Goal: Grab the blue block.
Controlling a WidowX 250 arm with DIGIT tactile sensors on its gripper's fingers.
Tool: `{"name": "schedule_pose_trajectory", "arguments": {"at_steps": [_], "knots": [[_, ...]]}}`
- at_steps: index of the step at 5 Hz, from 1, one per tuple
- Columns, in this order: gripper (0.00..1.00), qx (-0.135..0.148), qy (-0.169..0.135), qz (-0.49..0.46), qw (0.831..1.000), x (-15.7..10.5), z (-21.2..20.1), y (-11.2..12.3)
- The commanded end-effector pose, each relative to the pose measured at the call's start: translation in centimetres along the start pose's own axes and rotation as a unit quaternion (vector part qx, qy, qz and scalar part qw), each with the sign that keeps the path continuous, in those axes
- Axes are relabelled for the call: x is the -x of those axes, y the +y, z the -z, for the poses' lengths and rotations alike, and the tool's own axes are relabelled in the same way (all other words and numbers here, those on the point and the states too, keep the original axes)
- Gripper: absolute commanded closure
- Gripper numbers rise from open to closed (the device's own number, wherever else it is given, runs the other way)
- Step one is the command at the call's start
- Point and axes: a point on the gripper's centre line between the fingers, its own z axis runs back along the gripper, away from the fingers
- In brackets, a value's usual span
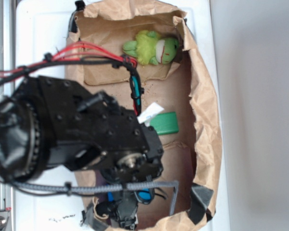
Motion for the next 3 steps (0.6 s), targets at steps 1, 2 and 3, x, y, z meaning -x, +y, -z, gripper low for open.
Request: {"name": "schedule_pose_trajectory", "arguments": {"at_steps": [1,2,3], "knots": [[0.0,-0.026,-0.007,0.015,1.0,-0.97,1.21,-1.47],[0.0,-0.029,-0.008,0.012,0.999,-1.09,1.21,-1.46],[0.0,-0.043,-0.026,0.007,0.999,-1.71,0.85,-1.33]]}}
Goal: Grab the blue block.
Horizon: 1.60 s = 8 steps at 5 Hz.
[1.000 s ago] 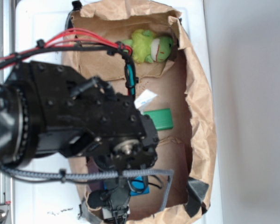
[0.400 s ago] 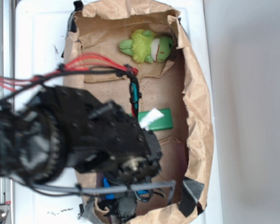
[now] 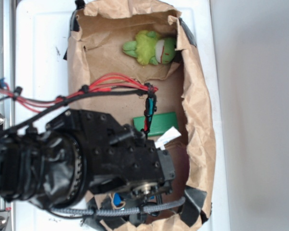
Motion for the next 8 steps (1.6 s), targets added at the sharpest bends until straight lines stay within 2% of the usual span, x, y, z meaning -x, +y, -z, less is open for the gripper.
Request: {"name": "schedule_pose_trajectory", "arguments": {"at_steps": [1,2,3,6,7,8], "knots": [[0.0,-0.046,-0.068,0.014,0.996,-1.7,-1.5,-1.0],[0.0,-0.068,-0.085,0.012,0.994,-1.9,-1.7,-0.9],[0.0,-0.076,-0.096,0.006,0.993,-2.2,-1.8,-0.6],[0.0,-0.083,-0.087,0.005,0.993,-2.3,-1.3,-0.5],[0.0,-0.091,-0.064,0.017,0.994,-2.0,0.2,-1.1],[0.0,-0.09,-0.063,0.021,0.994,-2.0,0.3,-1.3]]}}
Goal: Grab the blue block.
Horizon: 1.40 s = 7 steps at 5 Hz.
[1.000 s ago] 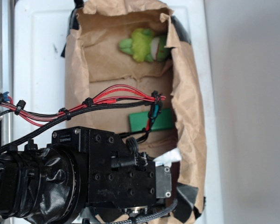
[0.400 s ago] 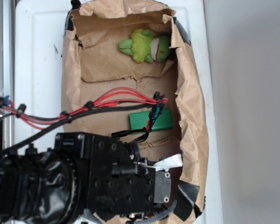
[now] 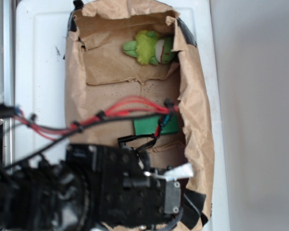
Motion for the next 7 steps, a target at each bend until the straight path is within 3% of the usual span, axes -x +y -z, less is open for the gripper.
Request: {"name": "schedule_pose_trajectory", "arguments": {"at_steps": [1,4,5,7], "knots": [[1.0,0.01,-0.023,0.01,1.0,-0.3,-1.2,-1.3],[1.0,0.011,-0.032,0.009,0.999,-0.5,-1.6,-0.8],[1.0,0.014,-0.04,-0.005,0.999,-0.7,-3.2,0.9],[1.0,-0.002,-0.076,-0.05,0.996,-2.8,-7.0,7.7]]}}
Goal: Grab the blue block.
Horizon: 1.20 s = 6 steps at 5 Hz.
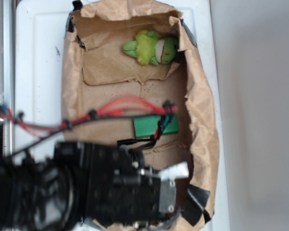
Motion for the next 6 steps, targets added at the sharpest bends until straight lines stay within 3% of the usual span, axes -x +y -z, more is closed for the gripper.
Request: {"name": "schedule_pose_trajectory", "arguments": {"at_steps": [1,2,3,6], "knots": [[1.0,0.015,-0.059,-0.072,0.996,-3.5,-5.7,5.7],[1.0,0.005,-0.065,-0.077,0.995,-4.2,-6.8,6.2],[1.0,0.01,-0.046,-0.038,0.998,-4.0,-8.9,5.4],[1.0,0.009,-0.073,0.022,0.997,-2.3,-12.1,3.4]]}}
